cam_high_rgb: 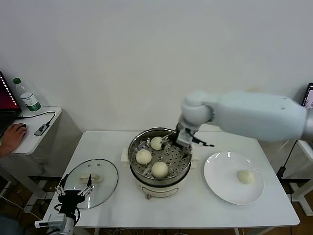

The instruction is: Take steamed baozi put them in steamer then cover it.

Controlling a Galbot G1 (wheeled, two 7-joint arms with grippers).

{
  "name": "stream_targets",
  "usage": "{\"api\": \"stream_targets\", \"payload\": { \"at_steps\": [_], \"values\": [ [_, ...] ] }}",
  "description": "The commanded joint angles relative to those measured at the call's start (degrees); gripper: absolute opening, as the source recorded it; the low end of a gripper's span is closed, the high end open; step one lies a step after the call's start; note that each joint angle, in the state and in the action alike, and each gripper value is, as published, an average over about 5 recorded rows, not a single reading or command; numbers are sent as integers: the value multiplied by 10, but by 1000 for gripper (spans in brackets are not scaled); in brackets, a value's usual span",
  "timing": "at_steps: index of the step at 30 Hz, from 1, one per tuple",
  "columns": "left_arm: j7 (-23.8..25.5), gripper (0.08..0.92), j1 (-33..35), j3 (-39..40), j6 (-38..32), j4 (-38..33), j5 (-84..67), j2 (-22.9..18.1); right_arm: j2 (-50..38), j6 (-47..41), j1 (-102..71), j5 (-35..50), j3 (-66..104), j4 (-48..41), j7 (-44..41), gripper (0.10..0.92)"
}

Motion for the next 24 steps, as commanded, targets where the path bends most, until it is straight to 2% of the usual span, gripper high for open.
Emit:
{"api": "stream_targets", "payload": {
  "at_steps": [1, 6, 13, 19, 24],
  "values": [
    [1, 823, 2, -5, -1, 1, -3, 15, -206, -192, 66, 83, -20, 46, -52, 823],
    [0, 823, 2, -2, -5, 8, -3, 20, -311, -244, -10, 59, 17, 66, -30, 823],
    [1, 823, -5, 12, -6, 11, 3, 16, -403, -223, -149, -27, 92, 35, 13, 823],
    [1, 823, -9, 22, -5, 16, 12, 5, -427, -213, -389, -112, 299, 2, 16, 823],
    [1, 823, -4, 27, -5, 14, 21, -4, -394, -209, -538, -153, 441, -37, 20, 823]
  ]
}}
